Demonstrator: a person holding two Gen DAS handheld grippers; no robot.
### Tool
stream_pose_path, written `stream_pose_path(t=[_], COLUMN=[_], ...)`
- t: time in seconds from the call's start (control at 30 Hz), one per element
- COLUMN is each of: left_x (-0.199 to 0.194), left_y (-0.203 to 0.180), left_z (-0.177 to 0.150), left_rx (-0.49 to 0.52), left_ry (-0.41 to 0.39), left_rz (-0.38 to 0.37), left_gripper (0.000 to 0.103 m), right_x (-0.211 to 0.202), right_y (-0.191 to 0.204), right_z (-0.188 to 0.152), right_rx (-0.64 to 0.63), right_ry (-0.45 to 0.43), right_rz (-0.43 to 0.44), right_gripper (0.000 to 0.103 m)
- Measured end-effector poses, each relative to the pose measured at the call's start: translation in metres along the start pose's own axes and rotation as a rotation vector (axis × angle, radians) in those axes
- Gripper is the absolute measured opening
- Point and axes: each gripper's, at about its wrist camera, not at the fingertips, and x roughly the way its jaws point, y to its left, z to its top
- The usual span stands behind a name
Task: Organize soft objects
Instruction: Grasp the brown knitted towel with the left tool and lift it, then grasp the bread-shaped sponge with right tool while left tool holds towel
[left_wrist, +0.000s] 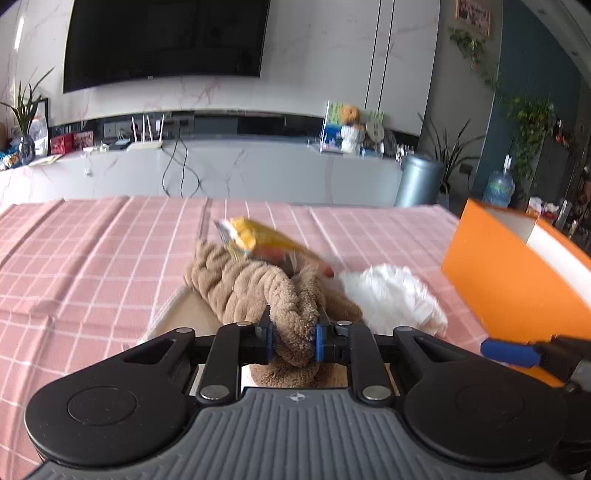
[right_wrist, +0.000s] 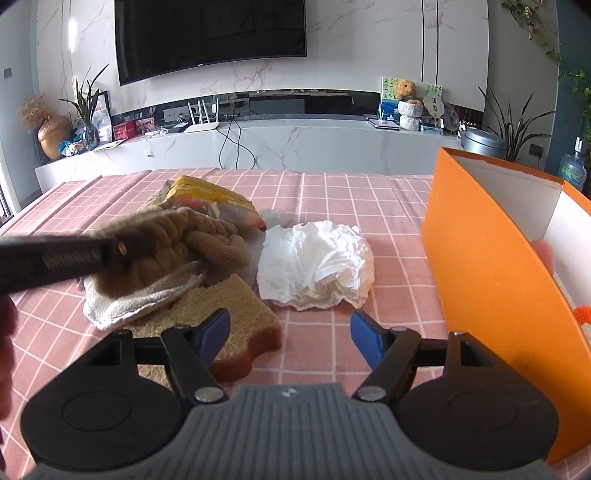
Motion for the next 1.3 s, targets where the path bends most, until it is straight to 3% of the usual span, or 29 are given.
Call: stream_pose_path(t=[0.37, 0.5, 0.73, 0.9, 1.1, 1.3], left_x=[-0.084, -0.111, -0.168, -0.123, -0.065, -0.038], left_y=[0.007, 0.011, 0.023, 0.047, 0.059, 0.077], left_z=[0.043, 0.038, 0.045, 0.029, -0.001, -0.018], left_rx=[-0.010, -0.025, -0.016, -0.140, -0.174, -0.226], left_ry=[-0.181, -0.164, -0.246, -0.135, -0.004, 0.077], left_rz=[-0.003, -0.014, -0.012, -0.038, -0.013, 0.031], left_gripper=[0.019, 0.019, 0.019, 0.019, 0.021, 0.040], right_x=[-0.035, -0.046, -0.045, -0.045, -0.029, 0.000], right_y=[0.008, 0.010, 0.013, 0.022, 0.029, 0.030], right_z=[0.007, 0.000, -0.008, -0.012, -0.013, -0.011], right_rx=[0.002, -0.003, 0.031, 0.019, 0.055, 0.121], right_ry=[-0.045, -0.044, 0.003, 0.018, 0.070, 0.127], right_rz=[0.042, 0.051, 0.076, 0.102, 0.141, 0.139], right_gripper=[0.071, 0.071, 0.071, 0.072, 0.081, 0.084])
